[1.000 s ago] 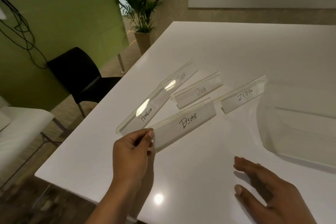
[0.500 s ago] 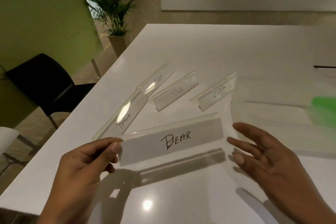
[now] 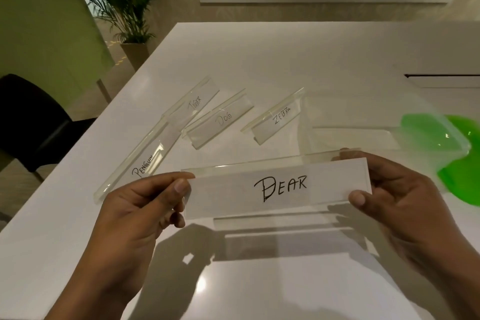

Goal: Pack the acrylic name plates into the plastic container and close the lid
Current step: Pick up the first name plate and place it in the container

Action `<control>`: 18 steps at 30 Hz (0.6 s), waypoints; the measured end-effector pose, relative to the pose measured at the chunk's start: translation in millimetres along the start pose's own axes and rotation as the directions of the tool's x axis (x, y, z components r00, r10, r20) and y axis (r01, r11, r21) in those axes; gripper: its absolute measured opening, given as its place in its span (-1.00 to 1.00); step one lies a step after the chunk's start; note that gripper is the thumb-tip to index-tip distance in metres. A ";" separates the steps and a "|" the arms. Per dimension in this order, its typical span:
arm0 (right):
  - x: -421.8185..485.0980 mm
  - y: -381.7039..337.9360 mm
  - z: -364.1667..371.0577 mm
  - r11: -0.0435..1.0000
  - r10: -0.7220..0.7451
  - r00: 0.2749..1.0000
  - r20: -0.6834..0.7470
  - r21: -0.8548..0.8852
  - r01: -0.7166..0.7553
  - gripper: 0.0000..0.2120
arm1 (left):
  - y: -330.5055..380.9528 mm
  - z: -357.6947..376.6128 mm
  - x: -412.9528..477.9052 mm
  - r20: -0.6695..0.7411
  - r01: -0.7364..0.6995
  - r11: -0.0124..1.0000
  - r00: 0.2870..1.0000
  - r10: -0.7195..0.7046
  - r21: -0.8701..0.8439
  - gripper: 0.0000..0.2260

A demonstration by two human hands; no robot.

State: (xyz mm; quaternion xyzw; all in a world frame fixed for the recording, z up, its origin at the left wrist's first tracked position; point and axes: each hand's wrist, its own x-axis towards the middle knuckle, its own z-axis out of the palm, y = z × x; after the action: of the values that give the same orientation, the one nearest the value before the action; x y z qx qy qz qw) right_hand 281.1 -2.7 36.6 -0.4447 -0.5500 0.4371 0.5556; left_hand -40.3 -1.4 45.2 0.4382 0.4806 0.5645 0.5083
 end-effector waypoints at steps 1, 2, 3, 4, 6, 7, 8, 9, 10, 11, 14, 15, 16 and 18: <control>-0.8 0.5 -1.5 1.000 0.004 1.000 -0.021 0.030 -0.004 -0.46 | -0.1 2.8 1.0 0.001 -0.004 1.000 1.000 0.004 -0.005 -0.40; -1.5 1.2 -2.8 0.998 0.010 0.999 -0.041 0.065 -0.007 -0.43 | -0.1 5.5 2.1 0.002 -0.009 1.000 1.000 0.009 -0.007 -0.40; -2.5 1.6 -4.0 0.995 0.016 0.998 -0.059 0.096 -0.010 -0.40 | 0.3 8.1 3.0 0.001 -0.013 1.000 1.000 0.013 -0.005 -0.41; -3.7 2.0 -5.2 0.993 0.019 0.997 -0.074 0.114 -0.010 -0.37 | 0.4 10.3 3.9 0.001 -0.018 1.000 1.000 0.018 0.000 -0.41; -6.4 2.6 -7.3 0.992 0.024 0.994 -0.107 0.126 -0.010 -0.37 | 0.1 14.2 5.7 0.005 -0.028 1.000 1.000 0.028 0.004 -0.42; -7.5 2.8 -7.8 0.991 0.028 0.992 -0.122 0.135 -0.011 -0.41 | -0.1 16.0 6.4 0.005 -0.032 0.999 0.999 0.032 -0.005 -0.42; -8.5 3.4 -8.1 0.988 0.033 0.990 -0.134 0.152 -0.012 -0.45 | -0.9 17.9 7.6 -0.001 -0.036 0.999 0.999 0.036 -0.020 -0.43; -9.1 3.0 -7.5 0.985 0.044 0.988 -0.145 0.174 -0.018 -0.46 | -1.5 20.1 8.2 -0.017 -0.037 0.998 0.999 0.036 -0.043 -0.43; -9.5 2.7 -6.9 0.981 0.052 0.987 -0.152 0.193 -0.022 -0.42 | -3.2 22.2 9.2 -0.035 -0.035 0.997 0.999 0.033 -0.070 -0.43; -9.7 1.7 -5.7 0.977 0.059 0.986 -0.154 0.212 -0.025 -0.35 | -5.3 25.2 9.7 -0.051 -0.031 0.995 0.998 0.026 -0.095 -0.41; -10.1 -1.1 -2.6 0.956 0.085 0.984 -0.157 0.290 -0.036 -0.29 | -13.7 34.6 10.4 0.009 0.017 0.979 1.000 -0.016 -0.204 -0.41; -10.2 -1.6 -1.5 0.948 0.092 0.984 -0.150 0.316 -0.040 -0.30 | -15.4 38.5 10.1 0.071 0.057 0.969 0.997 -0.041 -0.240 -0.43; -10.2 -1.5 -0.5 0.941 0.095 0.985 -0.142 0.334 -0.043 -0.31 | -17.6 41.1 9.5 0.127 0.097 0.960 0.990 -0.066 -0.263 -0.42; -9.9 -1.7 1.9 0.937 0.103 0.986 -0.134 0.346 -0.051 -0.32 | -20.5 46.7 7.0 0.210 0.191 0.931 0.969 -0.129 -0.310 -0.31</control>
State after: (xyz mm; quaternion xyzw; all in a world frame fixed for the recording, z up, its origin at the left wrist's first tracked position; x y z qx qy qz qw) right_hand 279.1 -12.7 36.1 -0.3943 -0.4047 0.5126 0.6465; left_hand 8.1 10.6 32.2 0.3575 0.3649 0.5495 0.6611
